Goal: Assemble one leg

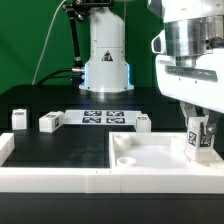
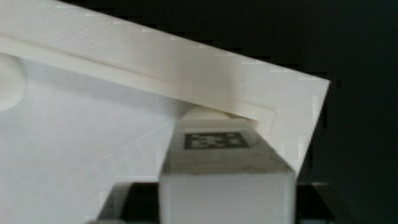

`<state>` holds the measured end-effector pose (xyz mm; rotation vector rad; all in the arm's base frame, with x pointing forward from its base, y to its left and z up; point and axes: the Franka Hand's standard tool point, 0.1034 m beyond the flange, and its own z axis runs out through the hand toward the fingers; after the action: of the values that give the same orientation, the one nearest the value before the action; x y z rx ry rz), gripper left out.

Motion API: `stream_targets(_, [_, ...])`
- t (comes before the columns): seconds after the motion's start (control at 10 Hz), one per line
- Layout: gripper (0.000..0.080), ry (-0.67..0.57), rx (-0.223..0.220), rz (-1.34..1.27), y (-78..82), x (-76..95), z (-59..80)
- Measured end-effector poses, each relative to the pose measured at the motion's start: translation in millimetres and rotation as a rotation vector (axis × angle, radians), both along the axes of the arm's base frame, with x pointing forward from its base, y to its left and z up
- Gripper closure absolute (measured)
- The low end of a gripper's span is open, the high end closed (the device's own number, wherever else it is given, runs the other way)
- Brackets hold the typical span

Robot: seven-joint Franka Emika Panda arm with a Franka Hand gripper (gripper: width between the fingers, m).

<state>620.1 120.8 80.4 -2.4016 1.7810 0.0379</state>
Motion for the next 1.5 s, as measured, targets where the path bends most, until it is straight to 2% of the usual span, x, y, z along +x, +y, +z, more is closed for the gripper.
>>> stream_targets(0.1, [0.0418,-0.001,-0.001,0.009,0.2,0.0,0.0])
stream_targets(0.2, [0.0278,-0.008,-0.004,0.059,0.1,0.0,0.0])
stream_targets(0.3, [0.0188,-0.008,-0.006,0.083,0.6,0.1,0.6])
stream_targets(0.6, [0.0152,-0.055,-0.043,0.444,0.6,2.0,1.5])
stream_targets(1.0, [0.0151,-0.088,-0.137,0.963,7.7,0.8,2.2])
stream_targets(1.2, [0.0151,-0.105,-0.164,1.171,7.3,1.4,2.5])
stream_targets(1.5, [0.0151,-0.121,-0.172,1.377,2.1,1.9,2.2])
